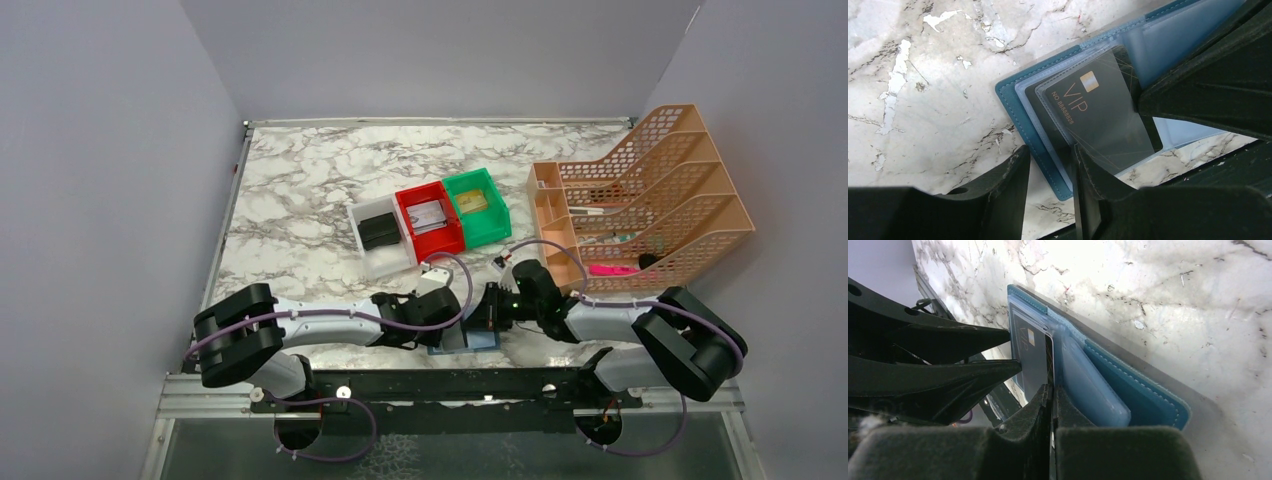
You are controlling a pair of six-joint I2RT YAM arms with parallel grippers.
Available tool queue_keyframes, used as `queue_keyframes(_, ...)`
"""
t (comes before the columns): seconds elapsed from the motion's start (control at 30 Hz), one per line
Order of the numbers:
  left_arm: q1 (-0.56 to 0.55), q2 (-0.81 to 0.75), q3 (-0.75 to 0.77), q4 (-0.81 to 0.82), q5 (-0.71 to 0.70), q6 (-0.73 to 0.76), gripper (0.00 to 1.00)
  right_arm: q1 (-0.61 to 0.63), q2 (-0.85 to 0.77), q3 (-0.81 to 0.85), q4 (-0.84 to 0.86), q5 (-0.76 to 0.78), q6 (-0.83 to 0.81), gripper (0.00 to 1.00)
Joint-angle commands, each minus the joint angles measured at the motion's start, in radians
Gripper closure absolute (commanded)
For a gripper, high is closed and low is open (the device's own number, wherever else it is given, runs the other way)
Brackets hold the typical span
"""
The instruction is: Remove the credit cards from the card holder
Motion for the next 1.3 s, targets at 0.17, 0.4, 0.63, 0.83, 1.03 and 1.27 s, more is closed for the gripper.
queue_keyframes(0.17,-0.016,0.023,-0.046,-0.061,-0.024,-0.025,0.66,0.006,-0.054,-0.008,-0.039,-0.004,-0.012,0.99)
queue_keyframes(0.4,-0.017,0.018,-0.07,-0.062,-0.035,-0.042,0.69,-0.02,-0.178,-0.018,-0.16,0.034,-0.068,0.99)
queue_keyframes(0.63,-0.019,0.023,-0.07,-0.062,-0.038,-0.046,0.69,-0.03,-0.152,-0.022,-0.167,0.025,-0.066,0.9)
queue_keyframes(0.83,-0.019,0.028,-0.062,-0.061,-0.039,-0.039,0.7,-0.03,-0.024,-0.005,-0.041,-0.07,-0.069,0.8)
queue_keyframes(1.03,-0.02,0.029,-0.062,-0.061,-0.039,-0.039,0.71,-0.03,0.089,0.019,0.031,-0.098,-0.076,0.79)
queue_keyframes(1.27,-0.02,0.032,-0.062,-0.059,-0.043,-0.039,0.72,-0.03,0.088,0.002,0.055,-0.091,-0.067,0.96)
